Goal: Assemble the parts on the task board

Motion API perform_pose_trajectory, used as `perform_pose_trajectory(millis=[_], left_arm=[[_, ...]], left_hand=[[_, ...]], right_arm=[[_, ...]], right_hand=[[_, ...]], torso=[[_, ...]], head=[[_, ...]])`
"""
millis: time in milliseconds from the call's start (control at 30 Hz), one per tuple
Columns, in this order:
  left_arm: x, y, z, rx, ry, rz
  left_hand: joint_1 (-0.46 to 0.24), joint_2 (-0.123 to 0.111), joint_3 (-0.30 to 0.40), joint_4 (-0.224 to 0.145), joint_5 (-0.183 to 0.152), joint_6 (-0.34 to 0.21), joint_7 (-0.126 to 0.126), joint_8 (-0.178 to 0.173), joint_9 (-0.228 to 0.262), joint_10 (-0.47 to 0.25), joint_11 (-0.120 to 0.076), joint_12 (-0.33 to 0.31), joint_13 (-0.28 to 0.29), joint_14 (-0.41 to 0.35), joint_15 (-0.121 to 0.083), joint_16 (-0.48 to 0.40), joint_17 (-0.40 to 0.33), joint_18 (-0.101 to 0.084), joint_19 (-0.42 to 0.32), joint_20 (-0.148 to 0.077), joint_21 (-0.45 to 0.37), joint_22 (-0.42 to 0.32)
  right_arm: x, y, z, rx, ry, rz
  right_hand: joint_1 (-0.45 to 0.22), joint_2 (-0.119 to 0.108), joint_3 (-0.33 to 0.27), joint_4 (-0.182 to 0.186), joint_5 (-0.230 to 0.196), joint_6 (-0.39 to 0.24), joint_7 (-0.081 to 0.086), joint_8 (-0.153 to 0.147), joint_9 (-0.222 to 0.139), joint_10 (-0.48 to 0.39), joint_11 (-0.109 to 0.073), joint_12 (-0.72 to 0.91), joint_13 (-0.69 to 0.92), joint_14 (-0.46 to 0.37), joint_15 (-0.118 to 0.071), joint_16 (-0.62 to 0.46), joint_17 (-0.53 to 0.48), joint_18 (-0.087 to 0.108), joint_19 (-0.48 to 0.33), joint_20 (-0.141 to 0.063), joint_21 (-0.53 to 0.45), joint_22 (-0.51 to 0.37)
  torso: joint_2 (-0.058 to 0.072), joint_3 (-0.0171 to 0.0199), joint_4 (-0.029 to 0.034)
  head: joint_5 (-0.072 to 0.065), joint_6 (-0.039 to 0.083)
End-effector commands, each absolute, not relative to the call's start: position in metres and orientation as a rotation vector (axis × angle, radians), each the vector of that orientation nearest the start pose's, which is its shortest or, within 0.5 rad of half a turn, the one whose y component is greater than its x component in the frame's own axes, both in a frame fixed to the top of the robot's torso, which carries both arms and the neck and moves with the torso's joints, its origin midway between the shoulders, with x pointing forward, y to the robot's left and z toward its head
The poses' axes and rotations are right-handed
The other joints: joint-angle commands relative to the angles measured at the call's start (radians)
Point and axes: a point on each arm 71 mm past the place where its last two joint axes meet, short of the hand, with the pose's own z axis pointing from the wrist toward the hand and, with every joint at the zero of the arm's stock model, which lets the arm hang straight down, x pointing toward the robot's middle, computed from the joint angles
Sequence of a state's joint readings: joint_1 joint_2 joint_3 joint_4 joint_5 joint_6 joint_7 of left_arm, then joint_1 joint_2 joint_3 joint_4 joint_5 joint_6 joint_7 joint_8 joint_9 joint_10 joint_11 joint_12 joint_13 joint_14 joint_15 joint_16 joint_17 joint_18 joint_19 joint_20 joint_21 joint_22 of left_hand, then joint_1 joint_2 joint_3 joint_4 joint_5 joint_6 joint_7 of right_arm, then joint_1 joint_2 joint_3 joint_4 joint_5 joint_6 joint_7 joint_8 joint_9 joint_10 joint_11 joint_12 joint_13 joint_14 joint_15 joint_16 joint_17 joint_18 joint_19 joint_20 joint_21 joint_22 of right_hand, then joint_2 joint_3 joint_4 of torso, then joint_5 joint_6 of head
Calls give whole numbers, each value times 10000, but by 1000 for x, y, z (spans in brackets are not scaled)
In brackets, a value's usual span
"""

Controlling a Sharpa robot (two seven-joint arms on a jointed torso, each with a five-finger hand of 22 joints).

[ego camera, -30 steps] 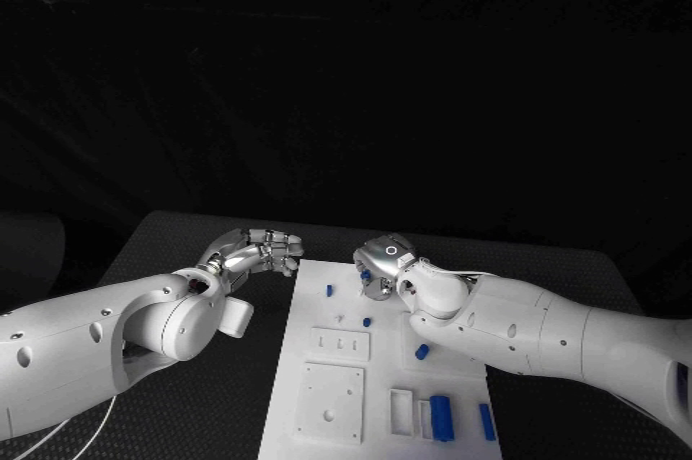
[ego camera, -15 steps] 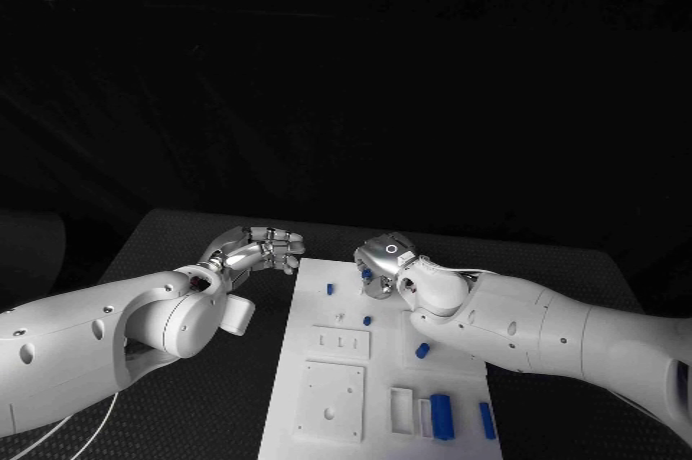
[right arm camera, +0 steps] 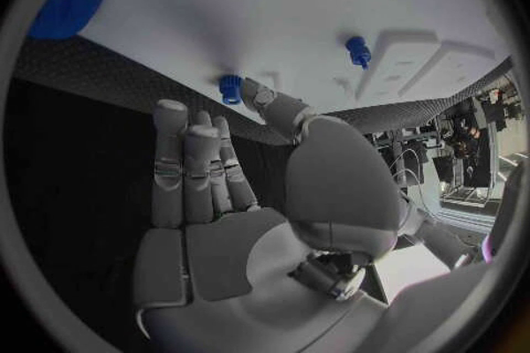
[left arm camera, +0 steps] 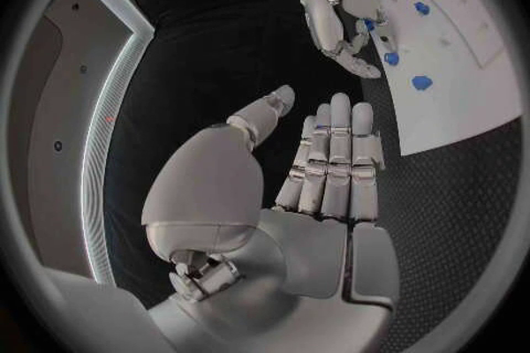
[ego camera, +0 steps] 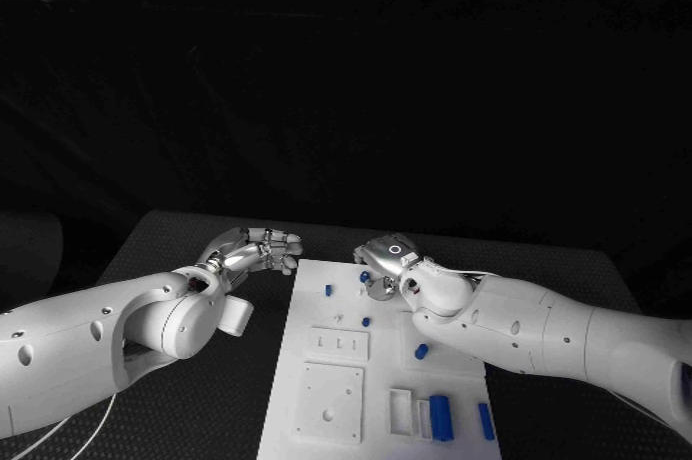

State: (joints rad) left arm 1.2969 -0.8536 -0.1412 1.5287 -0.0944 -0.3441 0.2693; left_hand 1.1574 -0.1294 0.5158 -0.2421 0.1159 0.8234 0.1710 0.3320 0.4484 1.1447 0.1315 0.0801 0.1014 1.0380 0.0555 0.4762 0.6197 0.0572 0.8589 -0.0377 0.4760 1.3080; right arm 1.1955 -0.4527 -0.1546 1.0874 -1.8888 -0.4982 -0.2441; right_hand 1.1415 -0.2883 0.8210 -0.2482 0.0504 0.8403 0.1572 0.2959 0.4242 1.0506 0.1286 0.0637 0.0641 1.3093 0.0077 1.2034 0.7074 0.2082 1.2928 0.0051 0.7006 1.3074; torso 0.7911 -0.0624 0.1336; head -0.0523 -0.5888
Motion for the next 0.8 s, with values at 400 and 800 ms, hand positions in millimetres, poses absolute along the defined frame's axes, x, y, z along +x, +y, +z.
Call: perform_pose_trajectory(millis=[400,800], left_arm=[[496,222,-173,-10164,15474,-13801],[504,228,-175,-10169,15351,-13655]], left_hand=[[-104,-6,62,0,-8,-93,-19,-56,-15,-78,4,-70,-17,-7,93,-69,25,107,-89,22,51,207],[-117,17,77,-9,-12,-35,7,-33,7,106,19,-2,27,12,101,-100,78,114,-109,29,90,208]], right_arm=[[526,-153,-186,-3578,13794,4213],[527,-216,-175,-2134,15601,4172]], right_hand=[[-67,-83,-62,174,-22,265,58,245,113,612,-53,289,139,-28,16,144,-79,536,24,54,-43,123],[-530,-63,-911,293,6,473,-29,383,178,2813,-857,1844,1360,-41,-776,336,-100,536,120,-82,59,170]], torso=[[-20,95,-193],[-119,267,-555]], head=[[67,192],[185,296]])
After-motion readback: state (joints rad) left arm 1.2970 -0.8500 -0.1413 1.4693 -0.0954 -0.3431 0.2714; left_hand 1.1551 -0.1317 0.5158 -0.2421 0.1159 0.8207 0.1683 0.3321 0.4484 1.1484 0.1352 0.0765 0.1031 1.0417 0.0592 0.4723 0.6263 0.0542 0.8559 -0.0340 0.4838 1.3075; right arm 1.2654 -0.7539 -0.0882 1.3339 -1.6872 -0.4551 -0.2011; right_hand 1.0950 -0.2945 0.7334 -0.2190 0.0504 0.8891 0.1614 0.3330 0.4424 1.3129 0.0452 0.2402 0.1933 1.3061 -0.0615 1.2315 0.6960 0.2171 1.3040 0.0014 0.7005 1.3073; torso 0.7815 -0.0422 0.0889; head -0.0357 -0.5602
